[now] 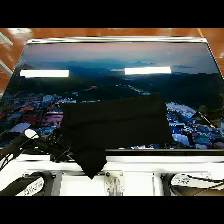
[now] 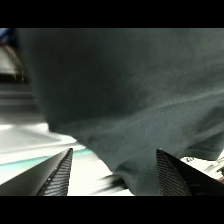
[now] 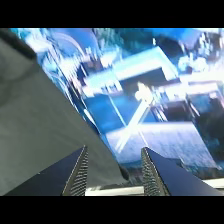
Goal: Fold the shirts.
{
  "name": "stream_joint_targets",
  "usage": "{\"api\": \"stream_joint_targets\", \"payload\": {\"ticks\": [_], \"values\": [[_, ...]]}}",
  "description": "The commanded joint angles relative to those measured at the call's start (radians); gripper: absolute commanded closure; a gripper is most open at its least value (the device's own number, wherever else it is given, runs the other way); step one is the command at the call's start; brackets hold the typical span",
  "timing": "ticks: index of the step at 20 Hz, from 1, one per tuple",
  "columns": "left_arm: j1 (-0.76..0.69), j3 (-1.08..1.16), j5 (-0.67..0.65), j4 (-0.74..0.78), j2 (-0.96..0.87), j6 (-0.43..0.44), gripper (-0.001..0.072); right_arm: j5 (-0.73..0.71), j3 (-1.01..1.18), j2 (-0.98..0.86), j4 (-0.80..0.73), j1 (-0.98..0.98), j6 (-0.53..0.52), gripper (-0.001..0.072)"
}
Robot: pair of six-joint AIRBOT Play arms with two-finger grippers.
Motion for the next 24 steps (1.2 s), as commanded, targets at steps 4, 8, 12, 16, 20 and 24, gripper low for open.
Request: {"api": "stream_joint_targets", "payload": {"ticks": [4,8,12,16,20,24], "values": [[-0.135,0.000,0.118,-0.039,-0.103,-0.006,0.0308,-0.020,-0.003,-0.003,0.002,0.000,0.012,0.0239],[-0.136,0.000,0.159,-0.045,-0.100,0.000,0.0667,-0.001,-0.035,-0.003,0.009,0.014,0.010,0.0238],[-0.136,0.000,0.147,-0.045,-0.051,0.000,0.0668,0.035,-0.179,-0.025,0.008,0.068,-0.092,0.0040],[-0.136,0.000,0.119,-0.045,0.064,-0.005,0.0668,0.071,-0.197,-0.103,0.048,0.073,-0.077,0.0042],[-0.136,0.002,0.117,-0.046,0.185,-0.050,0.0668,0.116,-0.200,-0.136,0.047,0.101,-0.095,0.0042],[-0.136,0.002,0.118,-0.045,0.244,-0.068,0.0668,0.112,-0.201,-0.165,0.046,0.173,-0.090,0.0042]]}}
